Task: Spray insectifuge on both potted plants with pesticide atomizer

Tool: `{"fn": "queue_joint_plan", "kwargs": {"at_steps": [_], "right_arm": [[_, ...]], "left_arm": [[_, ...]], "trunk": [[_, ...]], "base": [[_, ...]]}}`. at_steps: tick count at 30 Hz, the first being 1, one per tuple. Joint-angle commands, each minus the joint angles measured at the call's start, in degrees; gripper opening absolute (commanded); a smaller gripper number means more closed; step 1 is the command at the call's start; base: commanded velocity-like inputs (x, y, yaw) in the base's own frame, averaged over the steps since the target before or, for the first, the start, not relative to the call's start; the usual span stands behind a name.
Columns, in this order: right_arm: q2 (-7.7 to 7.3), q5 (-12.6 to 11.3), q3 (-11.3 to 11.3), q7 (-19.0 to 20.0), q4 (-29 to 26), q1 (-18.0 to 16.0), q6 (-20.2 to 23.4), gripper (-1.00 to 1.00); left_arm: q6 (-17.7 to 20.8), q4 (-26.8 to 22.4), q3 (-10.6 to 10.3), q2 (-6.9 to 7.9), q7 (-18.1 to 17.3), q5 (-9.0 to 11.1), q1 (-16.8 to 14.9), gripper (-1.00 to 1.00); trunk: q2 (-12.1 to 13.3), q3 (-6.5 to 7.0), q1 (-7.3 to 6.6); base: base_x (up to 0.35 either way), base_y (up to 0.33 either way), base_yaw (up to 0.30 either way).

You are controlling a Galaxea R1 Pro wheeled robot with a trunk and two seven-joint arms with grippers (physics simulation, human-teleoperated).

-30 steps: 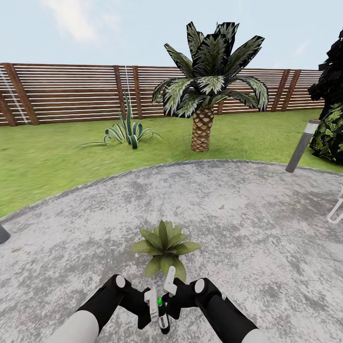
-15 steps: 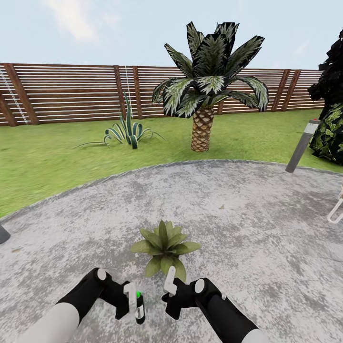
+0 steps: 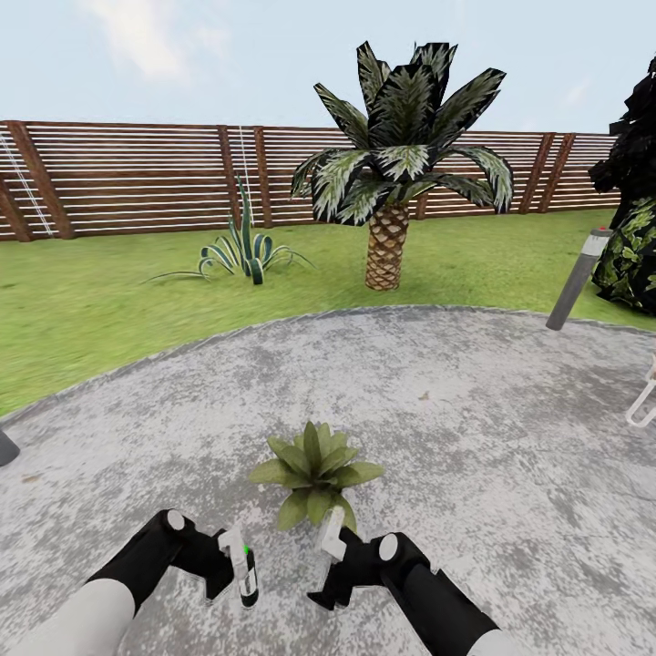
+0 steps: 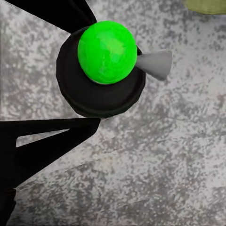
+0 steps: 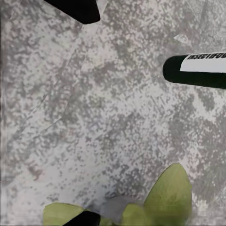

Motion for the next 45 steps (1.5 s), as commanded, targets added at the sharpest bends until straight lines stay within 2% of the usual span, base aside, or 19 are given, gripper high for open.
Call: {"fn": "queue_joint_plan", "kwargs": {"at_steps": [1,2,3,6,10,12,13,14,15,17,19,20,27,34,40,45], "right_arm": [[-0.67,0.22,-2.09,-2.70,0.75,0.06,0.00,1.00],[-1.11,0.15,-5.33,-6.53,2.26,0.22,-1.09,1.00],[-1.21,0.15,-6.62,-7.89,2.92,0.31,-1.77,1.00],[-1.54,0.14,-15.50,-15.66,8.70,1.08,-9.71,1.00],[-1.67,0.17,-29.68,-26.60,19.20,1.50,-22.78,1.00],[-1.72,0.26,-35.29,-31.95,23.75,1.57,-27.69,1.00],[-1.77,0.29,-37.58,-35.72,26.74,1.75,-30.81,1.00],[-1.89,0.30,-38.45,-38.25,28.34,2.05,-32.78,1.00],[-7.74,0.04,-40.09,-48.87,35.71,7.50,-45.56,1.00],[-8.00,-0.02,-40.09,-48.86,35.89,7.60,-45.94,1.00],[-7.95,-0.03,-40.11,-48.85,35.93,7.58,-46.02,1.00],[-7.91,-3.75,-40.14,-48.85,39.06,7.63,-46.04,1.00],[-7.70,-3.73,-40.09,-48.85,39.63,7.63,-46.04,1.00],[-7.97,-3.73,-40.18,-48.85,39.65,7.63,-46.04,1.00],[-8.04,-3.80,-40.18,-48.85,39.56,7.59,-46.07,1.00],[-7.54,-3.81,-40.13,-48.85,39.56,7.64,-46.02,1.00]], "left_arm": [[0.30,-0.19,3.02,-0.24,0.79,-0.33,0.08,-1.00],[0.37,-0.24,4.70,-0.34,1.74,-0.32,0.12,-1.00],[0.51,-0.26,6.21,-0.42,2.84,-0.29,0.14,-1.00],[1.65,-0.24,9.57,-0.67,6.08,0.38,0.17,-1.00],[4.29,-0.23,11.25,-1.60,8.79,3.38,0.17,-1.00],[7.15,-0.22,11.46,-1.86,11.35,5.54,0.18,-1.00],[9.68,-0.22,11.53,-2.06,13.86,7.32,0.18,-1.00],[11.38,-0.22,11.53,-2.28,15.54,8.55,0.15,-1.00],[26.63,-0.23,10.58,-4.46,22.00,11.44,-0.15,-1.00],[32.93,-0.52,10.43,-4.68,21.99,11.60,-0.55,-1.00],[35.49,-1.28,10.35,-4.95,21.93,11.62,-0.99,-1.00],[41.75,-3.12,3.70,-4.97,21.52,10.58,-1.64,-1.00],[41.72,-3.29,3.80,-4.51,21.53,10.45,-1.74,-1.00],[41.75,-4.56,3.75,-4.77,21.50,10.47,-2.42,-1.00],[47.35,-4.53,3.70,-4.52,21.21,10.65,-4.85,-1.00],[49.41,-3.99,3.62,-5.04,21.06,10.75,-6.15,-1.00]], "trunk": [[-0.02,-0.05,-0.01],[-0.02,-0.05,-0.01],[-0.02,-0.05,-0.01],[-0.02,-0.05,-0.01],[-0.02,-0.05,-0.01],[-0.02,-0.05,-0.01],[-0.02,-0.05,-0.01],[-0.02,-0.05,-0.01],[-0.02,-0.05,-0.01],[-0.02,-0.05,-0.01],[-0.02,-0.05,-0.01],[-0.02,-0.05,-0.01],[-0.02,-0.05,-0.01],[-0.02,-0.05,-0.01],[-0.02,-0.05,-0.01],[-0.02,-0.05,-0.01]], "base": [[0.000,0.000,0.000],[0.000,0.000,0.000],[0.000,0.000,0.000],[0.000,0.000,0.000],[0.000,0.000,0.000],[0.000,0.000,0.000],[0.000,0.000,0.000],[0.000,0.000,0.000],[0.000,0.000,0.000],[0.000,0.000,0.000],[0.000,0.000,0.000],[0.000,0.000,0.000],[0.000,0.000,0.000],[0.000,0.000,0.000],[0.000,0.000,0.000],[0.000,0.000,0.000]]}}
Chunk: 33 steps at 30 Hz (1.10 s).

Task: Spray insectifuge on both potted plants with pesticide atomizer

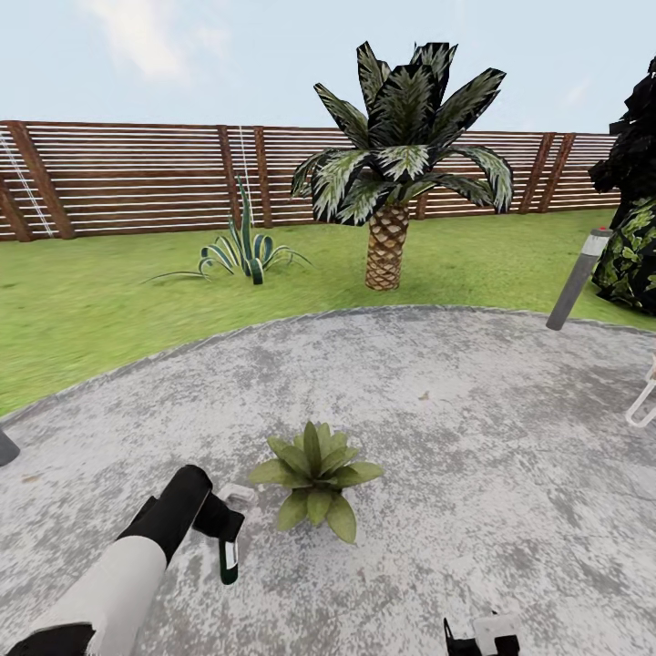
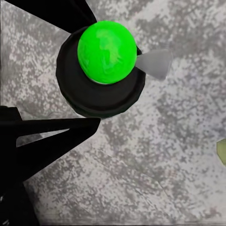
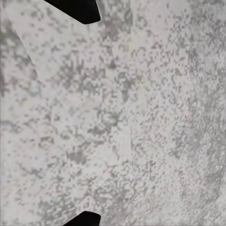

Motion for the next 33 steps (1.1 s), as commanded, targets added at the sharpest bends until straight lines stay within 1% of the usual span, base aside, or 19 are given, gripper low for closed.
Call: {"fn": "queue_joint_plan", "kwargs": {"at_steps": [1,3,4,5,7,8,9,10,12,15,17,19,21,25,29,33], "right_arm": [[0.03,0.60,-0.26,-0.34,0.08,-0.05,-0.18,1.00],[0.06,0.60,-0.25,-0.34,0.09,-0.06,-0.17,1.00],[0.07,0.60,-0.28,-0.34,0.11,-0.04,-0.18,1.00],[0.07,0.60,-0.29,-0.34,0.13,-0.03,-0.18,1.00],[0.07,0.60,-0.30,-0.34,0.12,-0.05,-0.17,1.00],[0.08,0.60,-0.30,-0.34,0.13,-0.04,-0.16,1.00],[0.08,0.55,-0.30,-0.34,0.13,-0.03,-0.17,1.00],[0.08,0.08,-0.30,-0.34,0.15,-0.05,-0.19,1.00],[0.08,-1.15,-0.30,-0.34,0.16,-0.06,-0.19,1.00],[0.08,-2.86,-0.30,-0.34,0.14,-0.04,-0.15,1.00],[0.08,-3.08,-0.30,-0.34,0.14,-0.05,-0.16,1.00],[0.08,-3.14,-0.30,-0.34,0.16,-0.05,-0.16,1.00],[0.08,-3.17,-0.29,-0.30,0.15,-0.04,-0.13,1.00],[-0.04,-3.18,-0.22,-0.26,0.09,-0.06,-0.13,1.00],[-0.09,-3.12,-0.22,-0.25,0.08,-0.07,-0.13,1.00],[-0.16,-3.17,-0.22,-0.25,0.10,-0.06,-0.13,1.00]], "left_arm": [[0.69,-0.04,-0.01,-0.09,-0.58,-0.66,-0.11,-1.00],[1.43,0.04,-1.32,-0.12,-0.71,-0.62,-0.45,-1.00],[2.03,0.20,-2.79,-0.11,-1.40,-0.55,-1.01,-1.00],[3.36,0.37,-4.44,0.01,-3.07,-0.53,-1.65,-1.00],[5.07,0.47,-6.86,0.16,-6.54,-0.61,-2.36,-1.00],[5.72,0.50,-8.90,0.26,-9.28,-0.67,-2.72,-1.00],[6.00,0.52,-10.32,0.31,-10.72,-0.70,-2.86,-1.00],[6.46,0.57,-12.85,0.41,-12.42,-0.67,-3.00,-1.00],[6.79,0.63,-14.60,0.46,-13.27,-0.61,-3.07,-1.00],[7.02,0.73,-15.45,0.49,-13.66,-0.58,-3.10,-1.00],[7.05,0.78,-15.61,0.47,-13.73,-0.61,-3.10,-1.00],[7.06,1.05,-15.75,0.42,-13.76,-0.65,-3.10,-1.00],[6.98,3.37,-15.74,0.43,-13.77,-0.72,-3.10,-1.00],[6.83,6.11,-15.76,0.27,-13.79,-0.81,-3.10,-1.00],[6.87,6.39,-15.76,-0.06,-13.80,-1.19,-3.10,-1.00],[6.95,6.42,-15.65,-0.25,-13.80,-2.48,-3.10,-1.00]], "trunk": [[-0.02,-0.05,-0.01],[-0.02,-0.05,-0.01],[-0.02,-0.05,-0.01],[-0.02,-0.05,-0.01],[-0.02,-0.05,-0.01],[-0.02,-0.05,-0.01],[-0.02,-0.05,-0.01],[-0.02,-0.05,-0.01],[-0.02,-0.05,-0.01],[-0.02,-0.05,-0.01],[-0.02,-0.05,-0.01],[-0.02,-0.05,-0.01],[-0.02,-0.05,-0.01],[-0.02,-0.05,-0.01],[-0.02,-0.05,-0.01],[-0.02,-0.05,-0.01]], "base": [[0.000,0.000,0.000],[0.000,0.000,0.000],[0.017,0.000,0.000],[0.058,0.000,0.000],[0.089,0.000,0.000],[0.142,0.000,-0.058],[0.182,0.000,-0.125],[0.264,0.000,-0.225],[0.302,0.000,-0.262],[0.265,0.000,-0.287],[0.081,0.000,-0.249],[0.029,0.000,-0.115],[0.007,0.000,-0.028],[0.002,0.000,-0.006],[0.000,0.000,0.000],[0.031,0.000,0.000]]}}
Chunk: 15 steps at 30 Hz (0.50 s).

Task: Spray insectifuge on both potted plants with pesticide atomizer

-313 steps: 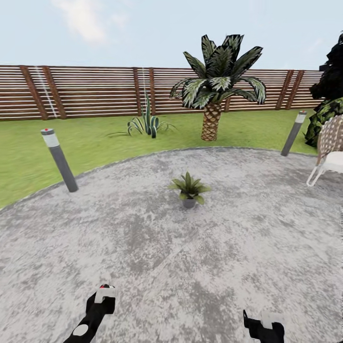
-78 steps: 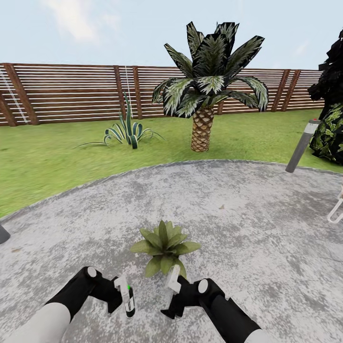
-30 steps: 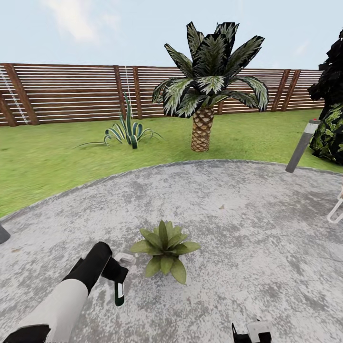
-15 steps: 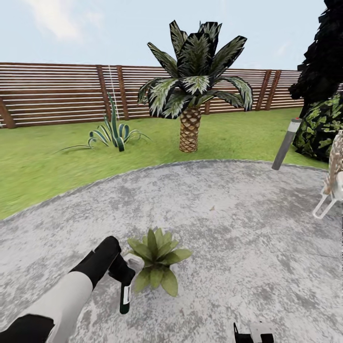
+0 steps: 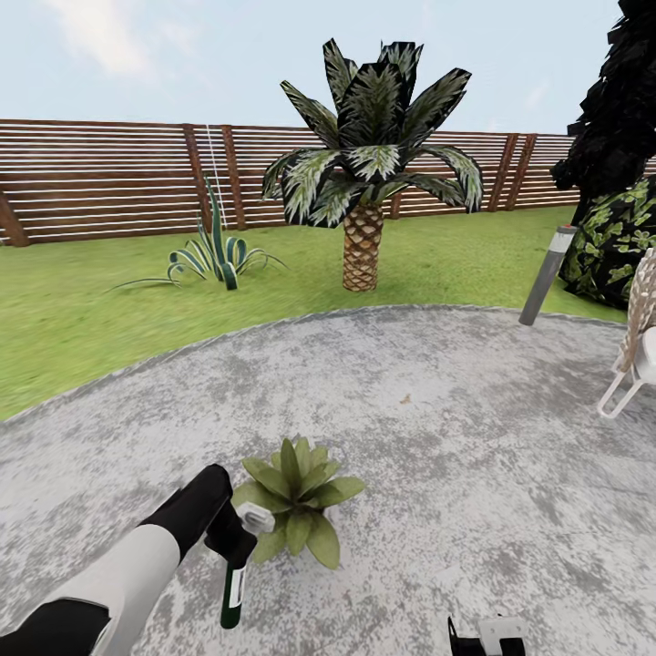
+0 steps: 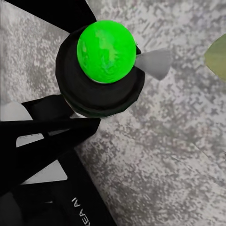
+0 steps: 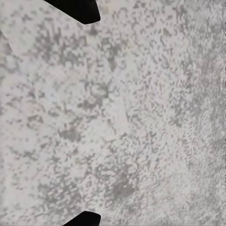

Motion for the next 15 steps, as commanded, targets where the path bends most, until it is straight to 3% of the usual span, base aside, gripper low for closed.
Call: {"fn": "queue_joint_plan", "kwargs": {"at_steps": [1,6,10,15], "right_arm": [[-0.01,0.61,-0.24,-0.34,0.11,-0.04,-0.16,1.00],[0.01,0.62,-0.24,-0.34,0.14,-0.03,-0.16,1.00],[0.05,0.67,-0.24,-0.34,0.14,-0.03,-0.15,1.00],[0.06,0.69,-0.24,-0.34,0.14,-0.03,-0.15,1.00]], "left_arm": [[0.19,-0.08,-0.06,-0.07,-0.60,-0.80,-0.02,-1.00],[0.20,-0.08,-0.02,-0.18,-0.68,-1.02,-0.03,-1.00],[0.13,-0.08,-0.06,-0.25,-0.69,-1.05,-0.09,-1.00],[0.26,-0.08,-2.66,-0.61,-2.08,-1.04,-1.21,-1.00]], "trunk": [[-0.02,-0.05,0.00],[-0.02,-0.05,0.00],[-0.02,-0.05,0.00],[-0.02,-0.05,0.00]], "base": [[0.137,-0.009,0.000],[0.241,-0.136,0.000],[0.074,-0.059,0.000],[0.006,-0.005,0.000]]}}
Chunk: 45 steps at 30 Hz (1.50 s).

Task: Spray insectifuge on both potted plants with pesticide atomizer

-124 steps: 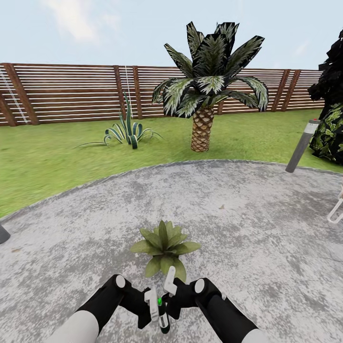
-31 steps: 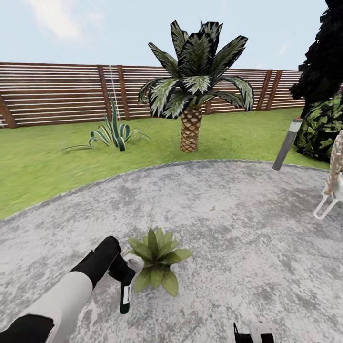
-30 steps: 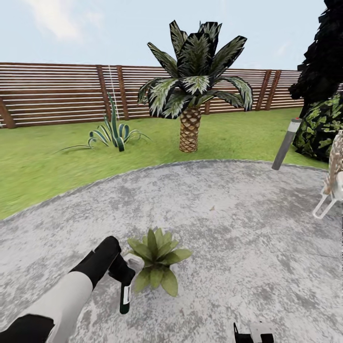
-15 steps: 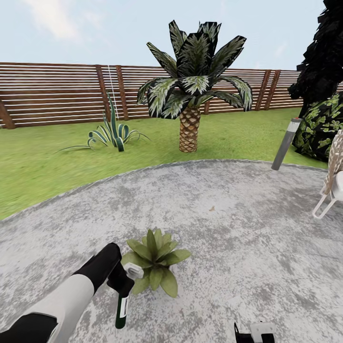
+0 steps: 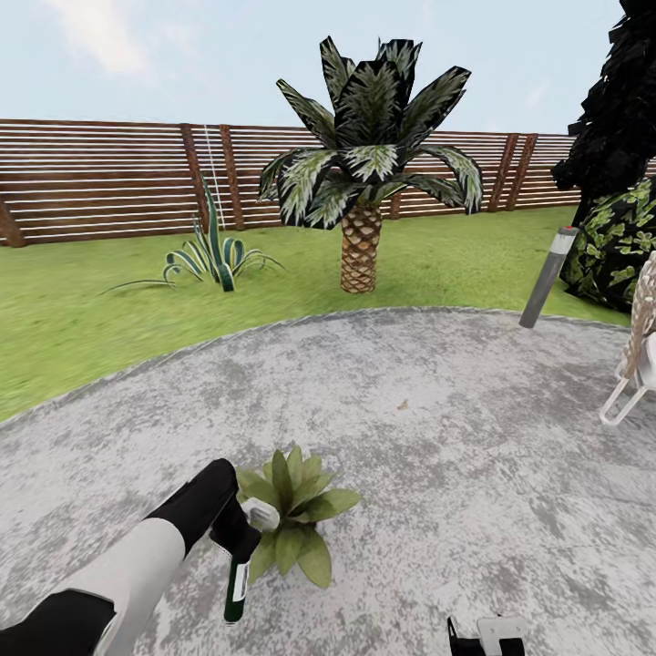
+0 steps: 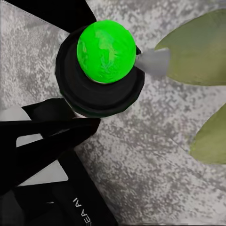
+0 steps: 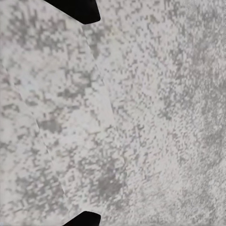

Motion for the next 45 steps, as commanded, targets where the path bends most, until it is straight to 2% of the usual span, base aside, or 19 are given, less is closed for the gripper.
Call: {"fn": "queue_joint_plan", "kwargs": {"at_steps": [1,3,5,7,15,17,18,20,22,27,38,42,45], "right_arm": [[0.01,0.61,-0.24,-0.34,0.07,-0.03,-0.16,1.00],[0.01,0.61,-0.24,-0.34,0.07,-0.04,-0.16,1.00],[0.01,0.61,-0.24,-0.34,0.07,-0.03,-0.16,1.00],[0.01,0.61,-0.24,-0.34,0.07,-0.02,-0.16,1.00],[0.00,0.61,-0.24,-0.34,0.08,-0.02,-0.16,1.00],[-0.02,0.61,-0.24,-0.34,0.07,-0.02,-0.16,1.00],[-0.01,0.61,-0.24,-0.34,0.07,-0.04,-0.16,1.00],[0.00,0.61,-0.24,-0.34,0.10,-0.02,-0.16,1.00],[-0.03,0.61,-0.24,-0.34,0.10,-0.05,-0.16,1.00],[-0.01,0.61,-0.24,-0.34,0.12,-0.04,-0.16,1.00],[0.00,0.63,-0.24,-0.34,0.11,-0.02,-0.16,1.00],[0.08,0.61,-0.24,-0.34,0.08,-0.04,-0.16,1.00],[0.09,0.61,-0.24,-0.34,0.07,-0.03,-0.16,1.00]], "left_arm": [[0.11,-0.08,-1.26,0.01,-3.28,-0.78,-1.06,-1.00],[0.12,-0.08,-4.87,0.08,-8.66,-1.55,-2.92,-1.00],[0.14,-0.04,-7.62,0.10,-11.43,-2.59,-3.96,-1.00],[0.15,-0.04,-8.74,0.16,-12.75,-3.09,-4.36,-1.00],[0.16,0.17,-9.41,0.72,-13.47,-3.35,-6.49,-1.00],[0.01,2.29,-9.66,0.75,-13.48,-3.42,-6.66,-1.00],[-0.05,3.10,-10.10,0.77,-13.49,-3.43,-6.69,-1.00],[-0.11,4.72,-13.17,0.81,-13.49,-3.38,-6.60,-1.00],[-0.09,5.13,-15.14,0.68,-13.52,-3.36,-6.45,-1.00],[0.04,5.13,-15.41,0.18,-13.56,-3.35,-6.80,-1.00],[0.09,4.24,-15.38,0.03,-13.71,-3.32,-7.87,-1.00],[-0.21,4.54,-15.51,0.09,-17.57,-3.42,-9.66,-1.00],[-0.34,4.81,-15.56,0.04,-18.80,-4.14,-10.31,-1.00]], "trunk": [[-0.02,-0.05,-0.01],[-0.02,-0.05,-0.01],[-0.02,-0.05,-0.01],[-0.02,-0.05,-0.01],[-0.02,-0.05,-0.01],[-0.02,-0.05,-0.01],[-0.02,-0.05,-0.01],[-0.02,-0.05,-0.01],[-0.02,-0.05,-0.01],[-0.02,-0.05,-0.01],[-0.02,-0.05,-0.01],[-0.02,-0.05,-0.01],[-0.02,-0.05,-0.01]], "base": [[0.000,0.000,0.000],[0.000,0.000,0.000],[0.000,0.000,0.000],[0.000,0.000,0.000],[0.000,0.000,0.000],[0.000,0.000,0.000],[0.000,0.000,0.000],[0.000,0.000,0.000],[0.000,0.000,0.000],[0.073,0.010,0.000],[0.092,0.013,0.000],[0.033,0.000,0.000],[0.084,0.000,0.000]]}}
